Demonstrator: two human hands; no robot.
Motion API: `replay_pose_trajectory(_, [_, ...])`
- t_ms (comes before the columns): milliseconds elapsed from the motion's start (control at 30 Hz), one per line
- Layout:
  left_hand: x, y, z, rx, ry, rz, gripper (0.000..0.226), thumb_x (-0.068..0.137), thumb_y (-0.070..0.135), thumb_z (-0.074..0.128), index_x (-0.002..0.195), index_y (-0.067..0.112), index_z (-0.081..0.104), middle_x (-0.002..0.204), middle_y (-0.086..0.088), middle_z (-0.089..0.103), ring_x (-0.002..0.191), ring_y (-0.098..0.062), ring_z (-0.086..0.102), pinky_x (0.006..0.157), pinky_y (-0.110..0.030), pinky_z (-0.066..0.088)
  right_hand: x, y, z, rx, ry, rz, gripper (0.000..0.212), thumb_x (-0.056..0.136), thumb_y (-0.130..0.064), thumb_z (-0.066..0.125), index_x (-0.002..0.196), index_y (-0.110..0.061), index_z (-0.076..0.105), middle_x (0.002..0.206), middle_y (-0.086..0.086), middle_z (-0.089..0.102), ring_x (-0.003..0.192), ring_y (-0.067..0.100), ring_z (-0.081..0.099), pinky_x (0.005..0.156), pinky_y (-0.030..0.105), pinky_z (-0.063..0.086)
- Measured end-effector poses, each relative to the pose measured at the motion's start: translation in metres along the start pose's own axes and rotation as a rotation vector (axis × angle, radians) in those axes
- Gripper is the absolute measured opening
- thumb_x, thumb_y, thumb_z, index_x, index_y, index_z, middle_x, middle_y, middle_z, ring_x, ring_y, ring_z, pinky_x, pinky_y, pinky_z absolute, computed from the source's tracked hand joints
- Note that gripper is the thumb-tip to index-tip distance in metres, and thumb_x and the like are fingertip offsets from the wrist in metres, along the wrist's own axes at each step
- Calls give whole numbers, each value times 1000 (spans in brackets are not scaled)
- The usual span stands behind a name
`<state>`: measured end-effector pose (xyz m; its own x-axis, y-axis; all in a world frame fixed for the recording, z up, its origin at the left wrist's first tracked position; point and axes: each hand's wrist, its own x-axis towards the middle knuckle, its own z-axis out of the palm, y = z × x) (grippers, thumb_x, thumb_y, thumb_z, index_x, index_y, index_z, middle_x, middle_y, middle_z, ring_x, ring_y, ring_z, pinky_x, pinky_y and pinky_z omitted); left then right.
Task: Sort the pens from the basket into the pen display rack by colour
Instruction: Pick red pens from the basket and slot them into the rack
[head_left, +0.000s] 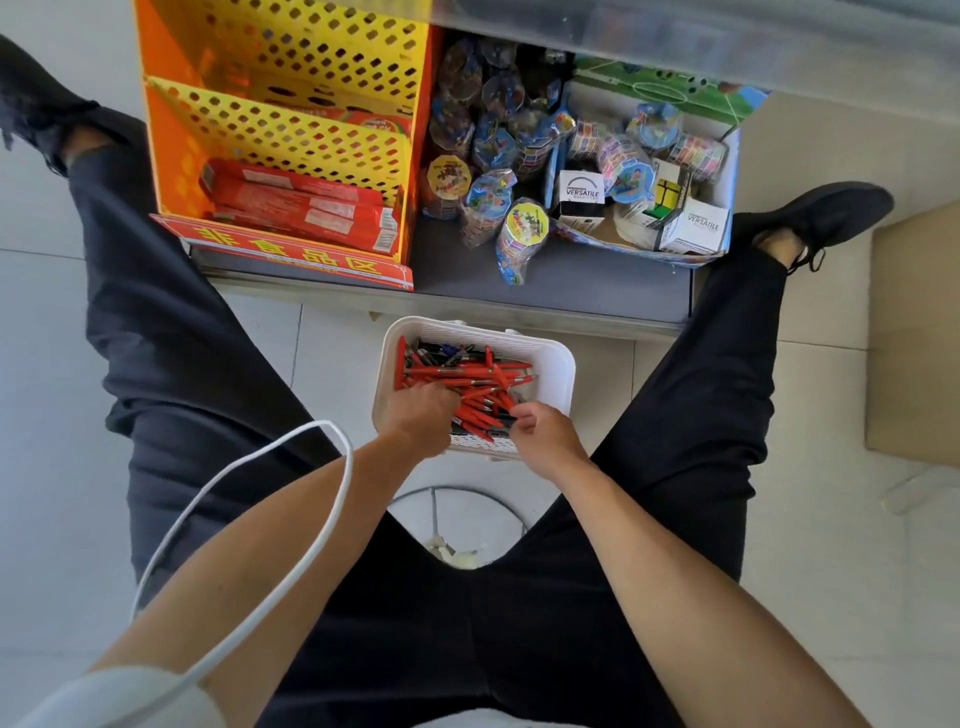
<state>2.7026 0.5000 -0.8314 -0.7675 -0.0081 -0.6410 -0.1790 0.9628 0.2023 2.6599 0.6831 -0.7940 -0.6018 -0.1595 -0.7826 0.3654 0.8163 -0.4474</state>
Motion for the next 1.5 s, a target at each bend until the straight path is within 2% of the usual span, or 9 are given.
replay_pose_trajectory(200, [24,2,6,166,34,87,41,92,17,63,130,28,57,121,2,66,112,-23,65,76,-36,50,2,2,-3,14,-6,64,34,99,-14,54,132,-17,61,113,-4,61,103,12,58,88,21,45])
replay_pose_trajectory(367, [32,-9,7,234,118,165,23,99,20,51,121,24,60,109,2,72,98,-23,71,67,-34,51,4,5,-2,11,-33,77,33,100,-17,55,132,-18,61,121,0,63,104,11,57,90,21,44])
replay_pose_trajectory(667, [36,-10,21,237,51,223,13,98,23,59,107,24,67,101,5,73,88,-19,71,71,-33,55,5,6,-3,10,-73,93,33,100,-19,54,133,-19,60,116,-4,59,104,10,55,92,22,42])
replay_pose_trajectory(867, [27,-10,16,-263,210,155,15,92,33,61,85,24,70,82,6,71,76,-23,68,61,-33,54,13,-1,5,70,-35,69,32,99,-14,53,130,-19,61,108,-6,61,104,13,59,82,19,43])
replay_pose_trajectory(1067, [10,-7,-6,-768,139,-69,28,100,32,51,73,25,51,67,4,57,61,-15,56,53,-30,41,33,0,16,-135,76,-65,30,93,-1,56,114,-12,74,121,2,70,114,19,62,99,24,44])
replay_pose_trajectory(1167, [2,-9,-2,-1178,204,-274,22,96,38,47,81,24,55,68,0,60,64,-24,61,64,-41,53,38,-2,23,-282,-2,-160,25,92,-2,59,104,-11,78,120,5,71,115,24,61,99,31,48])
replay_pose_trajectory(1267, [-5,-8,3,-1500,295,-459,15,90,25,45,79,19,54,57,3,50,54,-20,49,57,-37,44,40,-6,26,-341,-188,-130,29,97,-7,51,113,-13,75,124,4,67,110,24,61,93,29,50])
replay_pose_trajectory(1367, [-9,-9,4,-1606,264,-524,21,94,8,42,75,16,49,54,4,41,50,-15,36,50,-27,30,41,-3,29,-379,-317,-49,36,98,-11,43,122,-16,70,120,4,69,103,24,66,92,36,55])
replay_pose_trajectory(1500, [-9,-10,-2,-1661,197,-613,21,92,5,43,75,16,47,58,1,38,47,-12,33,42,-22,29,38,-2,29,-262,-203,-81,23,97,-11,55,108,-8,75,100,5,72,94,25,69,84,35,57])
